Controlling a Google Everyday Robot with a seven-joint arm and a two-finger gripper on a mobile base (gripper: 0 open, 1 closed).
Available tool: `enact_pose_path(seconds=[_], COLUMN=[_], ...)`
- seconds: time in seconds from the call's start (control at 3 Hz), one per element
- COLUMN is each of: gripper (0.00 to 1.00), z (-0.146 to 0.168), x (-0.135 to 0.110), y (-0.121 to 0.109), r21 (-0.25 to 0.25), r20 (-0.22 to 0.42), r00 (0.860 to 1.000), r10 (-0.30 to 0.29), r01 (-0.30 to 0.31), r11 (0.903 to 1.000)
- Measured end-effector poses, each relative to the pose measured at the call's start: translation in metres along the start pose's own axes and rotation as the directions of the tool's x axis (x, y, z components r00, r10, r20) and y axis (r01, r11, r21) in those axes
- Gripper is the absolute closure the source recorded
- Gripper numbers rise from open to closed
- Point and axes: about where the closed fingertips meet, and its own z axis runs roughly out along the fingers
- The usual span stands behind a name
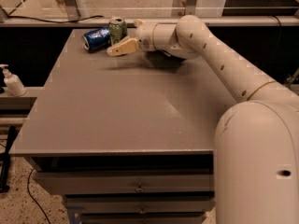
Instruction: Move green can near pepsi can
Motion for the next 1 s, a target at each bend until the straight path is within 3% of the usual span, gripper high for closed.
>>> enact_pose_path(seconds=[0.33, 0.67, 1.0], gripper=[0.00, 0.00, 0.00], z=[-0.045, -0.111, -0.195], x=[-0.010, -0.031, -0.064], y=[0.010, 0.013, 0.008], r21=[0.018, 0.053, 0.109], r20=[0.027, 0.036, 0.025], r00=[0.999, 0.995, 0.980], r10=[-0.030, -0.097, -0.197], r01=[0.029, 0.095, 0.193], r11=[0.9994, 0.9941, 0.9751])
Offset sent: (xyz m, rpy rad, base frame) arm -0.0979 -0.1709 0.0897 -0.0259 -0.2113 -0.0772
